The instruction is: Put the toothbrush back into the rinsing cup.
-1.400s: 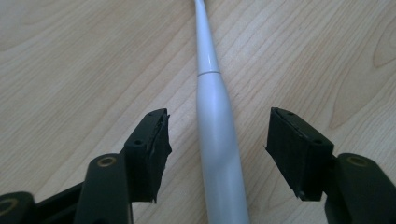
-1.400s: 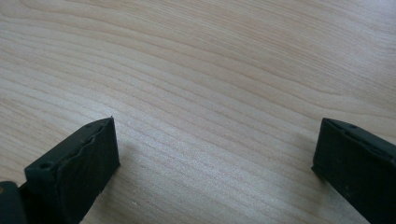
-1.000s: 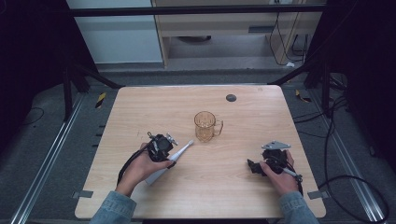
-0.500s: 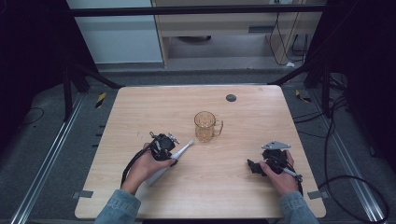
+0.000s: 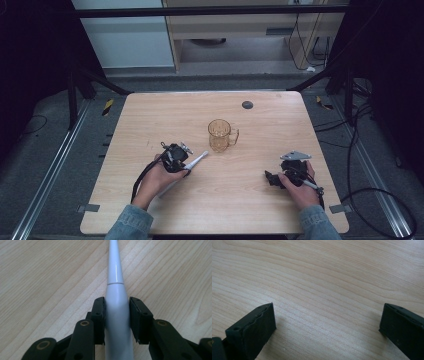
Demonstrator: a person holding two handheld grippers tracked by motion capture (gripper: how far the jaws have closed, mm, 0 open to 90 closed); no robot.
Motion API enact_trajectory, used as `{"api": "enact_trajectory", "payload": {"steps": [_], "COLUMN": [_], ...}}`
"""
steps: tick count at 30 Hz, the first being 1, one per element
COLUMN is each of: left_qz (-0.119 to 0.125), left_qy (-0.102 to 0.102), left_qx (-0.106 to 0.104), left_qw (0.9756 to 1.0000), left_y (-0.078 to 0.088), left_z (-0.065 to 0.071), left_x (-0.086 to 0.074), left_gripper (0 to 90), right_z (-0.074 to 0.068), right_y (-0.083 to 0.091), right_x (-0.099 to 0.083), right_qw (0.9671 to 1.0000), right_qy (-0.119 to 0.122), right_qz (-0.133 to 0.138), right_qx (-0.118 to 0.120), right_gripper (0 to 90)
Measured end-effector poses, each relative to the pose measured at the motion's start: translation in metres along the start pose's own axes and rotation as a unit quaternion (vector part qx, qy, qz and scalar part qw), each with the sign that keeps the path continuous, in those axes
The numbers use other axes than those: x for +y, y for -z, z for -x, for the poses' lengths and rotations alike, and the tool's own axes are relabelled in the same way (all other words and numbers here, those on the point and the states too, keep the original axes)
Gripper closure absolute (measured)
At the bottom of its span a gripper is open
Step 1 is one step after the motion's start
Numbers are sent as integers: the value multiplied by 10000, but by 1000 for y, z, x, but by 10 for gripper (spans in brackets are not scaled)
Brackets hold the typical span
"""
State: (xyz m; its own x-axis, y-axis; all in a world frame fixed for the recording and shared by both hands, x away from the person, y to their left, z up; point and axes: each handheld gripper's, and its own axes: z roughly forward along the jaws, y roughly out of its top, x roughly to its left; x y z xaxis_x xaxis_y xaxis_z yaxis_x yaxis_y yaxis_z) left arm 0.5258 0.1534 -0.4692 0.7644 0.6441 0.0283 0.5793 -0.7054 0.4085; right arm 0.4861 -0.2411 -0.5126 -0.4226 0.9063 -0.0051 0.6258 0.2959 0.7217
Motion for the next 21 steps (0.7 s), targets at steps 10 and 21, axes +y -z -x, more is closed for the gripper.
{"api": "enact_trajectory", "payload": {"steps": [10, 21], "left_qz": [919, 1517], "left_qy": [1, 190], "left_qx": [271, 442], "left_qw": [9954, 9873], "left_y": [33, 57], "left_z": [2, -5], "left_x": [-3, -8], "left_gripper": [671, 672], "right_z": [0, 0], "right_y": [0, 0], "right_x": [0, 0], "right_qw": [10000, 10000], "right_qy": [-2, -6], "right_qz": [2, 4], "right_qx": [1, 3], "right_gripper": [4, 4]}}
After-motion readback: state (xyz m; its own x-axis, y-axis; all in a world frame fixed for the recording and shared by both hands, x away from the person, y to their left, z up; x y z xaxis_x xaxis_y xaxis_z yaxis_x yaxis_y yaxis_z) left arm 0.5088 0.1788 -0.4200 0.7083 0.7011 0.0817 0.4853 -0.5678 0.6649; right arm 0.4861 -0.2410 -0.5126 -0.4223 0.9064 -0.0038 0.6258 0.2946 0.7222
